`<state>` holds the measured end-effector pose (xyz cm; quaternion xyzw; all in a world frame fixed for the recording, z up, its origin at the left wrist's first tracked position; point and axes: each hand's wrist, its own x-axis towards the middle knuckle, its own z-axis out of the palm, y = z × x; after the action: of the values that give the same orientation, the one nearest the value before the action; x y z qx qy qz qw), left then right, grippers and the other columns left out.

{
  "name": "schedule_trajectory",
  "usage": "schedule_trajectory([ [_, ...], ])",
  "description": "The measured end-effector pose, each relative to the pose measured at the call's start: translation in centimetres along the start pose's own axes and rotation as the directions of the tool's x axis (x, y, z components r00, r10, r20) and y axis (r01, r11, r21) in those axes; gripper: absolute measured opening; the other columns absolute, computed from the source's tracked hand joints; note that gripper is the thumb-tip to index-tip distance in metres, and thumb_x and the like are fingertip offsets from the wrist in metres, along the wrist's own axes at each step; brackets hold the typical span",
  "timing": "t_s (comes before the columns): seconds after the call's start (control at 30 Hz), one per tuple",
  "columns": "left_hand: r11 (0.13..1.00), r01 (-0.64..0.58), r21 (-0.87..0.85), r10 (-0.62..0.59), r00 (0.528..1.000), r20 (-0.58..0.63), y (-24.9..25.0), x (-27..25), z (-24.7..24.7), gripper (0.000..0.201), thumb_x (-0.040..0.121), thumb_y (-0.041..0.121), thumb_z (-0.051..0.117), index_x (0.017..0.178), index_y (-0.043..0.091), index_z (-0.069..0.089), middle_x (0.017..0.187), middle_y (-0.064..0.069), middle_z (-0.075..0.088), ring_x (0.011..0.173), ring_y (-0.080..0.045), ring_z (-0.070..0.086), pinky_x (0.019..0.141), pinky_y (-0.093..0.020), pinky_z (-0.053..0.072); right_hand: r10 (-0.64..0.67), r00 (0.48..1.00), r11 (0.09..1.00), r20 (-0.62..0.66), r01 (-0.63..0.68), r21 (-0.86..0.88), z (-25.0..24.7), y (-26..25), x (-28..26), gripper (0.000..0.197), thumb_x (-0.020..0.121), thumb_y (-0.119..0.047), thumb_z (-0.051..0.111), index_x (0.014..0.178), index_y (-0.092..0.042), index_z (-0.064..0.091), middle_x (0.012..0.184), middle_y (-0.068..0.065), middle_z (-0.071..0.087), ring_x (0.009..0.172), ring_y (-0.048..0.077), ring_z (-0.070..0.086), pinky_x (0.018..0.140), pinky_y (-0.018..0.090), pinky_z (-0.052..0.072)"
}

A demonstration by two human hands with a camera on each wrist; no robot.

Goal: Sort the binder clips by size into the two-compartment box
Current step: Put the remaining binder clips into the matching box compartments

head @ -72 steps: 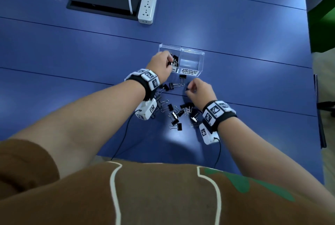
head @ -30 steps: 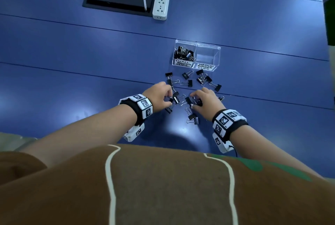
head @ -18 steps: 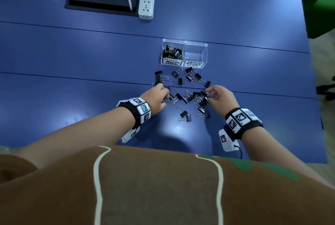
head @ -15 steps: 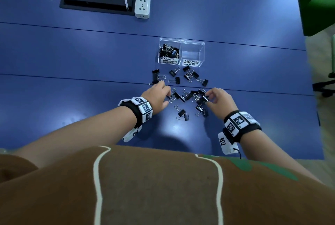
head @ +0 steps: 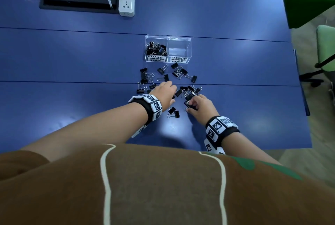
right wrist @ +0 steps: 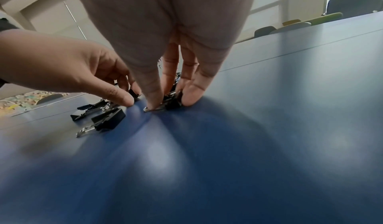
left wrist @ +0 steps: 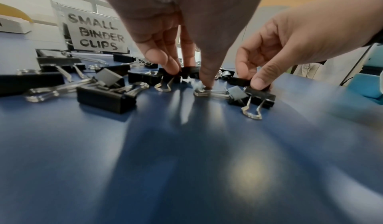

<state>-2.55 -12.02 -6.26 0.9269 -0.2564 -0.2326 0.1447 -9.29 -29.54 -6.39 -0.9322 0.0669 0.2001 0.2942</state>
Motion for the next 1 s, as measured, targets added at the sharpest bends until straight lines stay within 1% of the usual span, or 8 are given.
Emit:
schedule_trajectory([
  [0.2,0.994,0.026,-0.107,-0.031,0.998,-0.053,-0.6,-0.1,-0.5,0.013,0.090,0.020,0.050,0.097,0.010,0.052,0.102,-0.008,0.059,0.100,-0.028,0.050,0.087,-0.044,0.047,0.050,0.999,0.993,-0.016,-0.048,0.104,-0.2,0.6,0.0,0.010,0.082,-0.013,0.065,0.085,-0.017,0.055,0.083,0.006,0.059,0.074,0.021,0.054,0.072,0.032,0.047],
  [0.33,0.952,0.071,-0.297,-0.122,0.980,-0.156,-0.6,-0.3,-1.3,0.010,0.088,0.015,0.047,0.095,0.010,0.052,0.086,-0.003,0.055,0.081,-0.024,0.049,0.073,-0.037,0.047,0.059,0.998,0.980,-0.024,-0.053,0.192,-1.3,1.4,0.0,0.015,0.082,-0.007,0.062,0.083,-0.020,0.055,0.069,-0.003,0.057,0.064,0.013,0.051,0.067,0.024,0.046],
  [0.5,0.847,0.163,-0.506,-0.264,0.955,-0.135,0.0,0.0,-2.1,0.023,0.090,0.006,0.037,0.106,0.009,0.053,0.097,-0.005,0.053,0.073,-0.023,0.051,0.072,-0.033,0.045,0.165,0.978,0.911,-0.127,-0.102,0.399,-2.9,2.4,1.1,0.022,0.079,0.001,0.064,0.082,-0.021,0.058,0.069,-0.002,0.055,0.063,0.012,0.050,0.069,0.022,0.048],
  [0.6,0.846,0.188,-0.500,-0.282,0.952,-0.119,0.7,0.4,-2.3,0.026,0.090,0.004,0.034,0.093,0.007,0.059,0.097,-0.005,0.050,0.082,-0.023,0.050,0.079,-0.033,0.043,0.218,0.971,0.817,-0.094,-0.129,0.561,-4.0,2.6,1.9,0.020,0.079,0.004,0.063,0.089,-0.014,0.064,0.072,0.000,0.060,0.063,0.016,0.057,0.065,0.027,0.055],
  [0.67,0.847,0.215,-0.485,-0.290,0.953,-0.084,1.0,0.5,-2.4,0.026,0.091,0.006,0.033,0.085,0.008,0.058,0.095,-0.008,0.051,0.086,-0.025,0.050,0.081,-0.034,0.042,0.234,0.970,0.724,-0.073,-0.124,0.678,-4.8,2.7,2.3,0.018,0.081,0.005,0.063,0.096,-0.005,0.065,0.078,0.002,0.066,0.065,0.015,0.061,0.062,0.022,0.055],
  [0.8,0.882,0.228,-0.412,-0.261,0.965,-0.024,1.5,1.0,-1.6,0.026,0.097,0.017,0.032,0.086,0.002,0.050,0.095,-0.015,0.049,0.086,-0.032,0.053,0.084,-0.040,0.045,0.273,0.959,0.602,-0.079,-0.107,0.791,-6.3,3.7,2.8,0.022,0.085,0.006,0.057,0.090,-0.014,0.065,0.084,0.004,0.071,0.073,0.012,0.066,0.064,0.019,0.053],
  [0.87,0.914,0.210,-0.346,-0.233,0.972,-0.026,1.8,1.2,-1.1,0.023,0.096,0.024,0.040,0.087,0.005,0.049,0.095,-0.009,0.043,0.078,-0.029,0.050,0.078,-0.037,0.045,0.314,0.945,0.610,-0.097,-0.122,0.783,-6.8,4.5,3.3,0.022,0.086,0.006,0.055,0.096,-0.011,0.064,0.081,0.003,0.069,0.072,0.011,0.065,0.063,0.018,0.052],
  [1.0,0.963,0.166,-0.210,-0.175,0.984,-0.022,2.1,1.3,-0.2,0.026,0.087,0.026,0.062,0.100,0.007,0.050,0.105,-0.008,0.042,0.080,-0.023,0.046,0.075,-0.035,0.045,0.377,0.918,0.737,-0.123,-0.217,0.640,-6.7,5.1,5.2,0.023,0.089,0.000,0.053,0.109,-0.008,0.061,0.078,-0.002,0.064,0.069,0.016,0.059,0.073,0.024,0.052],
])
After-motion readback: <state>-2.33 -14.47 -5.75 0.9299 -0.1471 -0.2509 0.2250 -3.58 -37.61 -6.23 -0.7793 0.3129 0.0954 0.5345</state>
